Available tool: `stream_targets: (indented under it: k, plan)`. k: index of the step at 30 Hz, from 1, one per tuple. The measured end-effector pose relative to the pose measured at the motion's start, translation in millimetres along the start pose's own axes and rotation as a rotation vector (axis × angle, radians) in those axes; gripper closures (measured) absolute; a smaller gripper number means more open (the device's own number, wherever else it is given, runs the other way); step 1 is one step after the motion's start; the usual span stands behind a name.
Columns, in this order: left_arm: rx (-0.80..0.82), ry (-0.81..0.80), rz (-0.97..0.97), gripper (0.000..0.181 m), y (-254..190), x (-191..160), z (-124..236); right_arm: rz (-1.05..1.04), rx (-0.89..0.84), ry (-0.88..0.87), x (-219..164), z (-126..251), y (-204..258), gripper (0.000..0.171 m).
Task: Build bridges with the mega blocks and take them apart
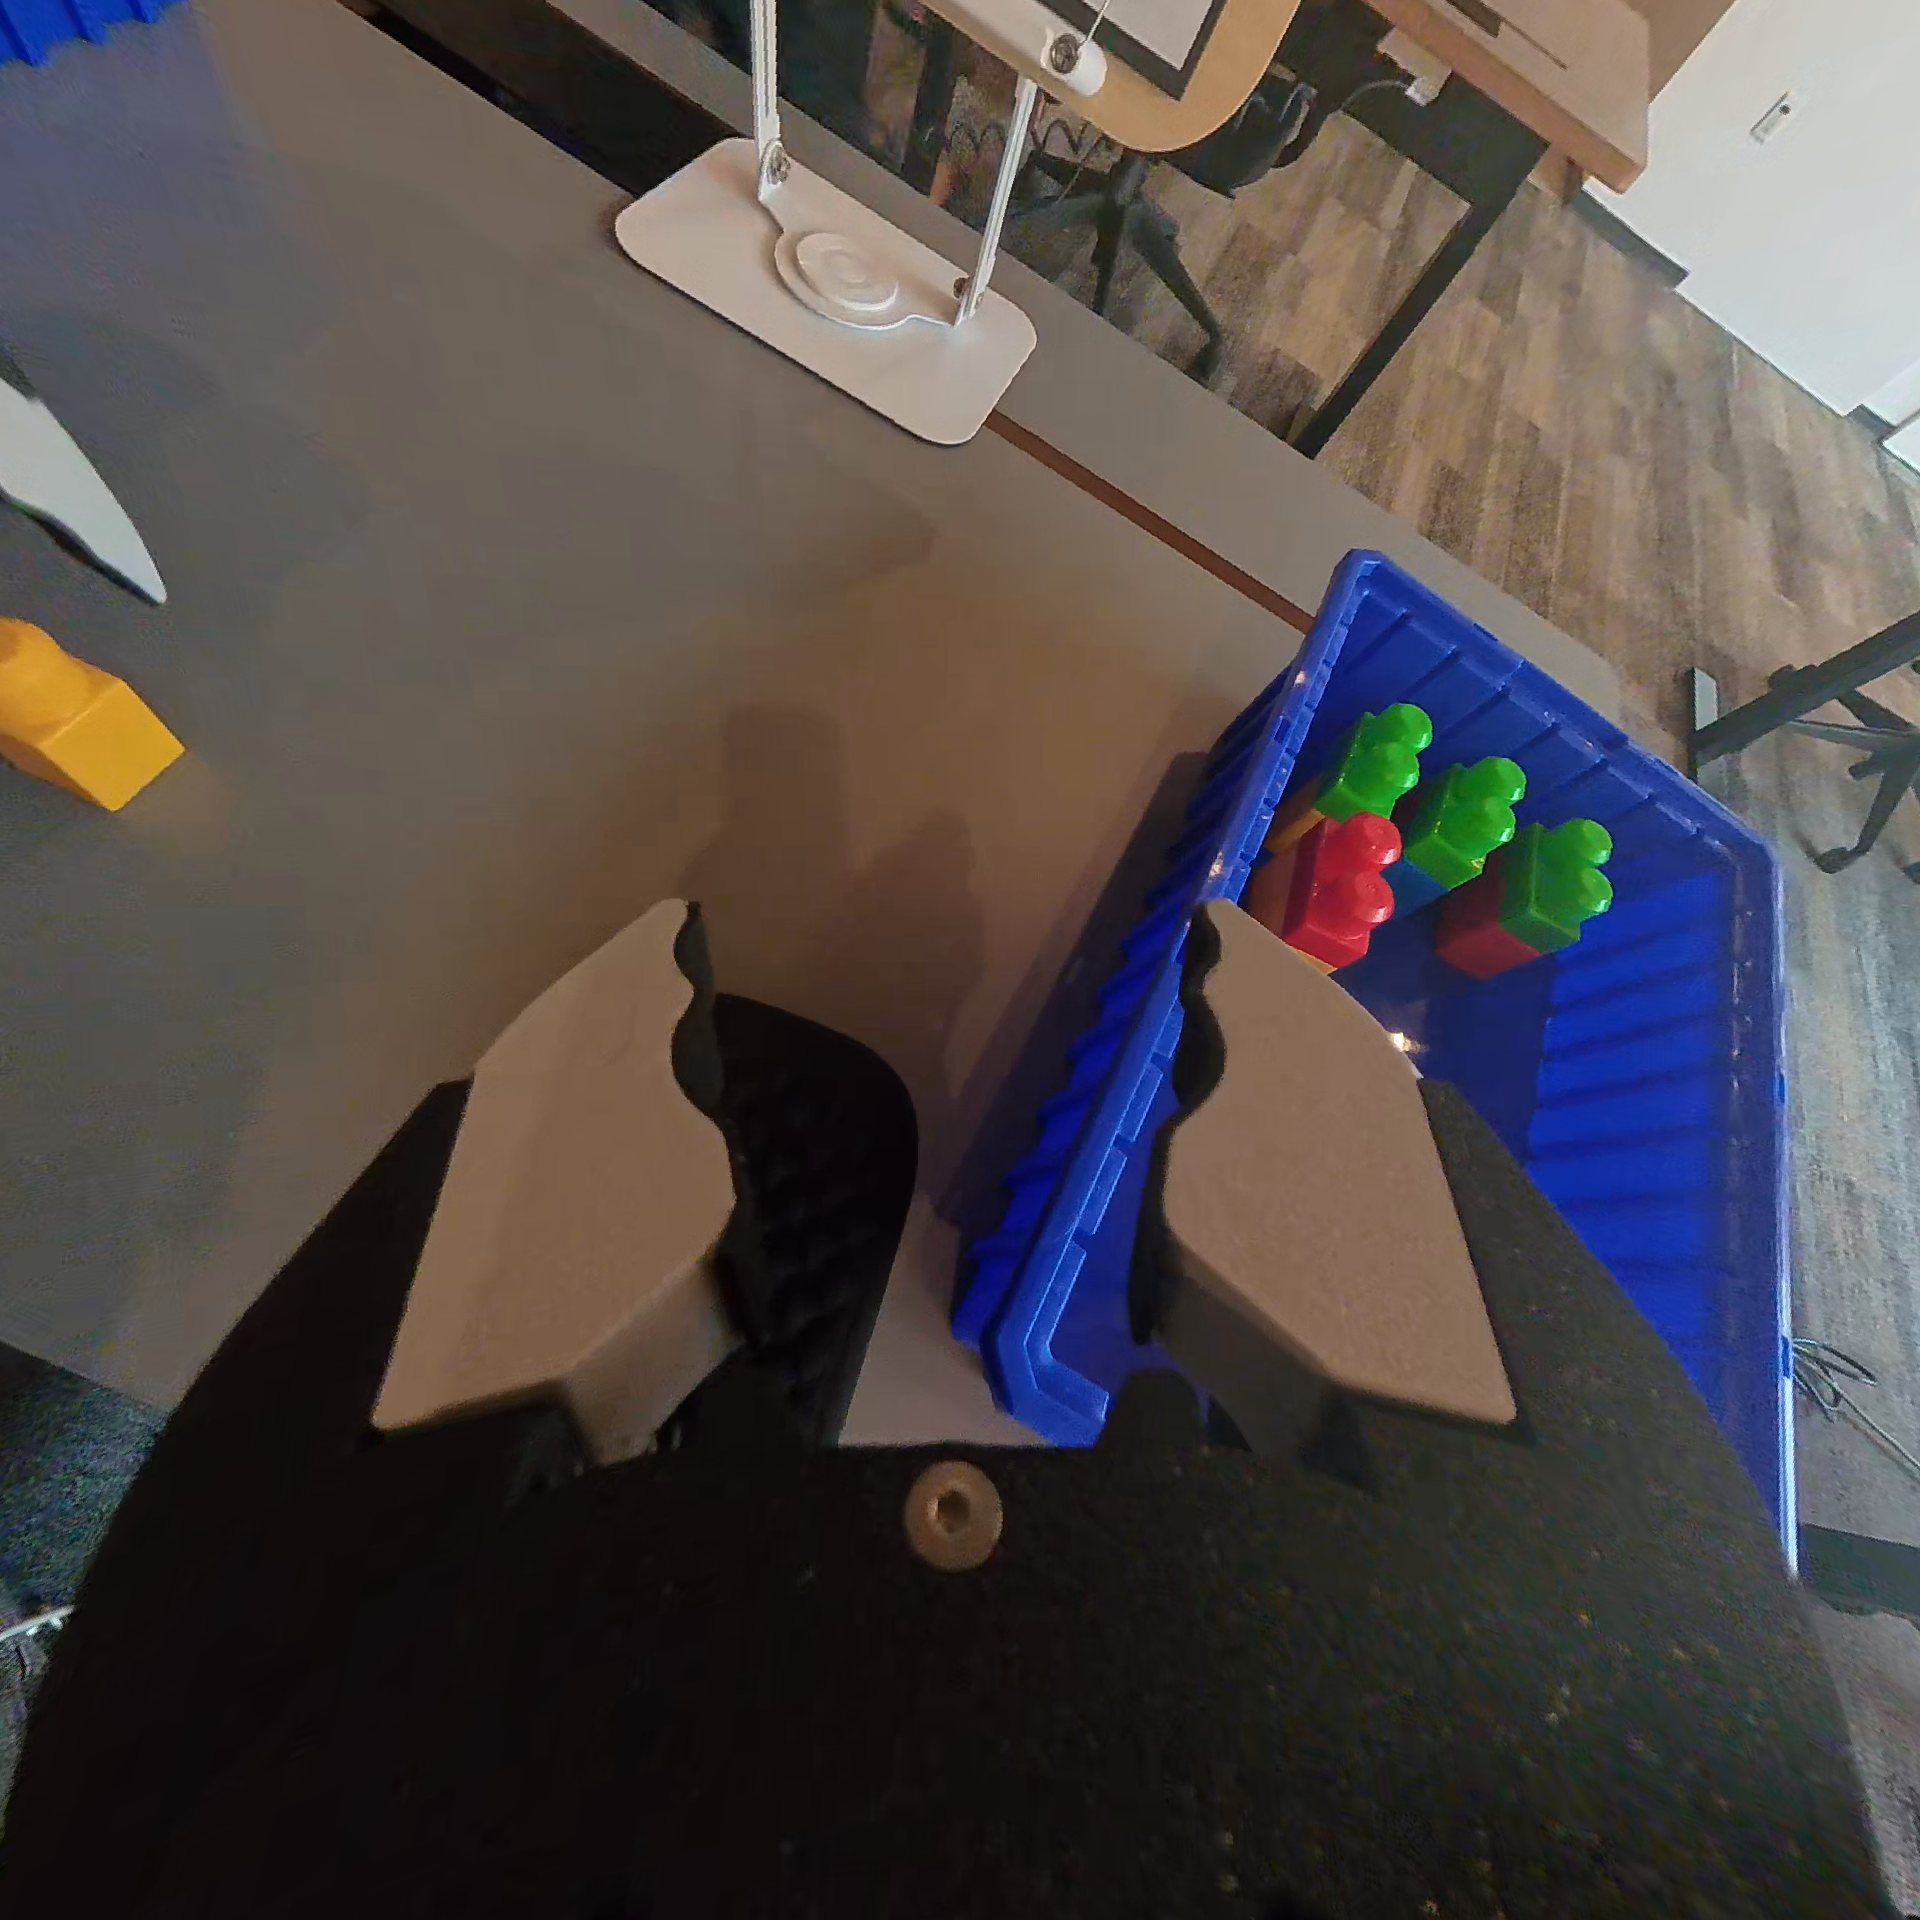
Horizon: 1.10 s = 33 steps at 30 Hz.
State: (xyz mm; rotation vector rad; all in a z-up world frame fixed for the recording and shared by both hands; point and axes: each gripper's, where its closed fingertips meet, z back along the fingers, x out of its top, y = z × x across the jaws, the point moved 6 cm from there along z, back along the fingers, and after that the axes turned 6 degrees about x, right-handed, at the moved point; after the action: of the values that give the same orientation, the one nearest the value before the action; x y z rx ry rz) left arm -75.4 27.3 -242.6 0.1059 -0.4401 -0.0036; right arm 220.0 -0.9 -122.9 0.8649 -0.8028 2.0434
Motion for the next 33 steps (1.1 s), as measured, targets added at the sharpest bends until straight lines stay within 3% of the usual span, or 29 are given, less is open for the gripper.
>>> stream_targets:
  k: [5, 8, 13, 17, 21, 25, 33]
  plan:
    - [0.132, -0.357, 0.081, 0.096, 12, 10, 57, -0.008, -0.001, 0.006, -1, 0, -1, 0.085]
    - [0.340, -0.553, 0.215, 0.102, 29, -6, 115, -0.006, -0.013, 0.008, -1, 1, -2, 0.085]
    - [0.700, -0.641, 0.523, 0.119, 49, -85, 207, -0.021, -0.014, 0.002, -2, 0, -3, 0.085]
    - [0.931, -0.579, 0.748, 0.118, 50, -167, 250, -0.020, -0.007, -0.001, 0, -3, -2, 0.085]
    - [1.047, -0.457, 1.006, 0.124, 41, -242, 261, -0.011, 0.004, -0.004, 2, -6, -1, 0.086]
    - [0.994, -0.307, 1.255, 0.131, 35, -297, 242, -0.002, 0.013, -0.011, 5, -8, -1, 0.086]
    - [0.839, -0.087, 1.561, 0.137, 47, -354, 201, 0.010, 0.012, -0.015, 6, -7, -3, 0.087]
